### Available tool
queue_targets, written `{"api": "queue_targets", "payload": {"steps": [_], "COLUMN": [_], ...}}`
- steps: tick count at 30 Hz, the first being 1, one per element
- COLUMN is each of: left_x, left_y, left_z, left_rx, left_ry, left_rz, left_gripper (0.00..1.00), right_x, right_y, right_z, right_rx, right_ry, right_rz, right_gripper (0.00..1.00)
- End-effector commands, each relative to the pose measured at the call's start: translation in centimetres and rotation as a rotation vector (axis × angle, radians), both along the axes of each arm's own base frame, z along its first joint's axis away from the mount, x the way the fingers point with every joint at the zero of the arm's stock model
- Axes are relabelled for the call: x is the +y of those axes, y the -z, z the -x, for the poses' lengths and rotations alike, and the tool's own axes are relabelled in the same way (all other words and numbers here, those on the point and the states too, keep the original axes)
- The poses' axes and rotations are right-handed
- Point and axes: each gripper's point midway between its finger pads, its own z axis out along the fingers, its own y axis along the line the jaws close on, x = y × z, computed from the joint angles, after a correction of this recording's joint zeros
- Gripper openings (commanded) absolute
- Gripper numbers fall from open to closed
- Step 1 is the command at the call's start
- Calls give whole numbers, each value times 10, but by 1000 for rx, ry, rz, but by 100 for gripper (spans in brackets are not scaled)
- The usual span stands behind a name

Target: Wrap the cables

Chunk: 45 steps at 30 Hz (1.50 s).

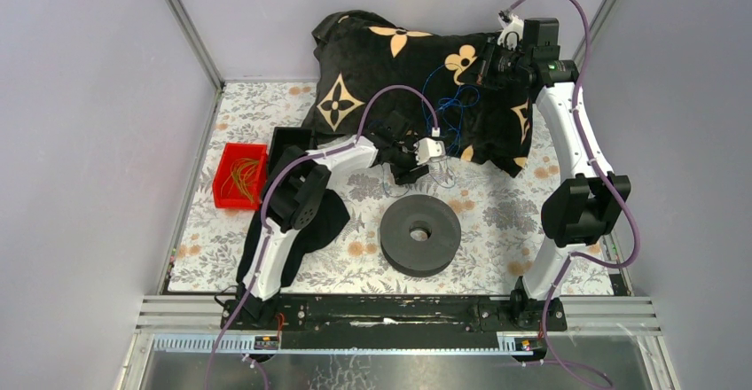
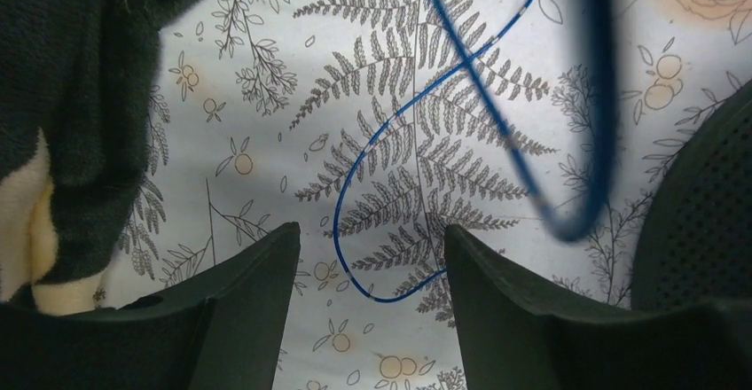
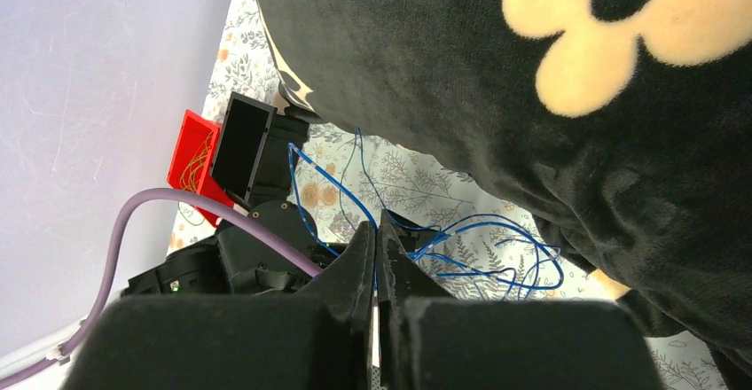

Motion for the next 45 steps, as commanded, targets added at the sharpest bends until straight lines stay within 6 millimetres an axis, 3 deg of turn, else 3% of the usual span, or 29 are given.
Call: {"api": "queue_targets", "payload": {"steps": [1, 6, 12, 17, 20, 27, 32, 36, 40, 43, 45], "left_x": [-2, -6, 4, 32, 64, 164, 235, 259, 255, 255, 251], "left_y": [3, 5, -19, -62, -94, -125, -132, -127, -111, -93, -89], "left_z": [-6, -5, -10, 4, 18, 38, 49, 68, 97, 113, 117], "left_rx": [-29, -17, -37, -75, -110, -169, -187, -149, -86, -20, 23], "left_ry": [69, 81, 50, 63, 74, 7, -59, -61, 25, 59, 59], "left_rz": [-19, -2, 21, 43, 41, -79, -228, -283, -277, -311, -307], "left_gripper": [65, 43, 0, 0, 0, 0, 0, 0, 0, 11, 24], "right_x": [1, -1, -16, -40, -63, -123, -146, -139, -108, -89, -74], "right_y": [-13, -15, -18, -20, -27, -54, -73, -76, -67, -54, -44], "right_z": [1, 1, 3, 2, -1, -4, 2, 11, 26, 35, 43], "right_rx": [-36, -45, -65, -84, -117, -243, -335, -351, -309, -270, -264], "right_ry": [-25, -15, 19, 79, 130, 264, 321, 264, 111, 31, -24], "right_rz": [-6, 7, 25, 38, 56, 181, 330, 340, 237, 223, 234], "right_gripper": [0, 0, 0, 0, 0, 0, 0, 0, 0, 0, 0]}}
